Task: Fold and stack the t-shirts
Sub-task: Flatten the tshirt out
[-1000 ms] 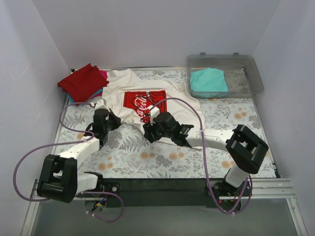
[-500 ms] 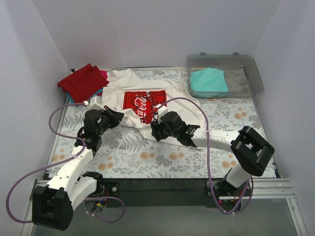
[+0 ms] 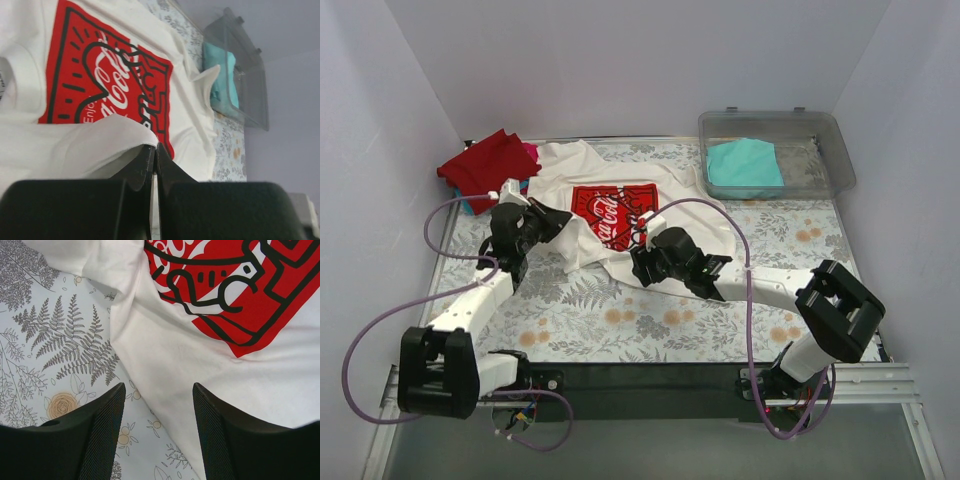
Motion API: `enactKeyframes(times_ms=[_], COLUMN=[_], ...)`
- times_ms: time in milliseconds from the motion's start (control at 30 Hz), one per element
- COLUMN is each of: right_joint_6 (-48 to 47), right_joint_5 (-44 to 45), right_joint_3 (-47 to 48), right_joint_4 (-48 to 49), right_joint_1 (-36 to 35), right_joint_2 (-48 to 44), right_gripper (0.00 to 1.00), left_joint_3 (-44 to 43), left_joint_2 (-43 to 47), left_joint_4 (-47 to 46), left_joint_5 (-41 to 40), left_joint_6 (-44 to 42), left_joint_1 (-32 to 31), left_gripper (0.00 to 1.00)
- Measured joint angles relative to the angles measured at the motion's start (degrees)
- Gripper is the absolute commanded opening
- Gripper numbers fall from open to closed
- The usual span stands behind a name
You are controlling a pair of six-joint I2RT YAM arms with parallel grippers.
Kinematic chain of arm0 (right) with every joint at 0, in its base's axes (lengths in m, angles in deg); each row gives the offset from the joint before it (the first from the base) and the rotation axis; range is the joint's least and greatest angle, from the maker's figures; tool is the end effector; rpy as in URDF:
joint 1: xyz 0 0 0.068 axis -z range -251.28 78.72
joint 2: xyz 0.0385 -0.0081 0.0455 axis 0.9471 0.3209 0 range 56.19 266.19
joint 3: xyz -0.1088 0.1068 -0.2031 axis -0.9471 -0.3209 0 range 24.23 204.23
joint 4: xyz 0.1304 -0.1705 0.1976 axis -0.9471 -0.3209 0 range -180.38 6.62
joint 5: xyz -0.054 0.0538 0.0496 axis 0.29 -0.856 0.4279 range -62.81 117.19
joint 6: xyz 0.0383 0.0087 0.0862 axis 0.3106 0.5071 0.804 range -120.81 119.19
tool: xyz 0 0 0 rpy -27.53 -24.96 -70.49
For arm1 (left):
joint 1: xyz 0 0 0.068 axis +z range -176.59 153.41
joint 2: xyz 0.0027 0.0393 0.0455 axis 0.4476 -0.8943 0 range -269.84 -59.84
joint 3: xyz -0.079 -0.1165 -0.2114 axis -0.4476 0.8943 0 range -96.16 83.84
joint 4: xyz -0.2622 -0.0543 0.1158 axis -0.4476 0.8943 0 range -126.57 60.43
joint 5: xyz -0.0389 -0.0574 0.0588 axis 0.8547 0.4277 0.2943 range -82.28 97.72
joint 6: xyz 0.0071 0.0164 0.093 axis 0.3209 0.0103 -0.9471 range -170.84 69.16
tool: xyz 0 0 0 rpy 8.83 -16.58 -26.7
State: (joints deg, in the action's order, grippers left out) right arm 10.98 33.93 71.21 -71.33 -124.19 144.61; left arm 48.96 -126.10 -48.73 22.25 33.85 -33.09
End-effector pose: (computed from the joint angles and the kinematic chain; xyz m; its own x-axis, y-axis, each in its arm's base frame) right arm 0.2489 0.3124 0.1414 -0.4390 -0.2442 -0.8646 -0.6546 0.7461 0.1216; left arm 0.3329 -0.0596 0.1926 -0.3738 -0.9275 -0.0052 -0.2936 0.1237 -0.9479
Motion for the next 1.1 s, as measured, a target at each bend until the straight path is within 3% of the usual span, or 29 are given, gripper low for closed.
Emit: enactKeyframes(times_ms=[100, 167, 200, 233, 267, 300, 567, 667, 900, 1100], right_joint_6=[0.0, 0.0, 0.0, 0.0, 0.0, 0.0, -0.1, -0.1, -0.1, -0.1], right_joint_5=[0.0, 0.0, 0.0, 0.0, 0.0, 0.0, 0.5, 0.5, 0.3, 0.4], right_joint_3=[0.0, 0.0, 0.0, 0.0, 0.0, -0.1, -1.2, -1.2, -1.9, -2.4], right_joint_4=[0.0, 0.0, 0.0, 0.0, 0.0, 0.0, -0.2, -0.2, -0.3, -0.3], right_joint_1=[0.1, 0.2, 0.3, 0.3, 0.3, 0.3, 0.5, 0.5, 0.5, 0.5], right_joint_2=[0.0, 0.0, 0.0, 0.0, 0.0, 0.0, -0.4, -0.4, -0.5, -1.9], right_gripper=[0.52, 0.52, 0.52, 0.52, 0.52, 0.52, 0.52, 0.52, 0.52, 0.52], left_joint_3=[-2.4, -4.8, -5.6, -6.0, -6.0, -5.8, 0.5, 5.0, 13.3, 14.4], left_joint_2=[-7.9, -12.8, -14.3, -15.4, -15.5, -15.1, 5.5, 9.6, 3.5, -0.9], left_joint_4=[-0.3, -0.4, -0.5, -0.6, -0.5, -0.4, 1.4, 1.7, 5.7, 0.4], left_joint_5=[-1.3, -2.3, -2.9, -3.3, -3.7, -4.1, -15.0, -17.3, -18.6, -17.7], left_joint_6=[-0.8, -1.6, -1.9, -2.6, -3.4, -3.4, -6.2, -5.8, -3.9, -2.8], left_joint_1=[0.9, 1.2, 1.2, 1.2, 1.2, 1.2, -0.8, -0.9, -0.9, -0.9], left_gripper=[0.19, 0.25, 0.34, 0.60, 0.70, 0.87, 0.88, 0.88, 0.89, 0.88])
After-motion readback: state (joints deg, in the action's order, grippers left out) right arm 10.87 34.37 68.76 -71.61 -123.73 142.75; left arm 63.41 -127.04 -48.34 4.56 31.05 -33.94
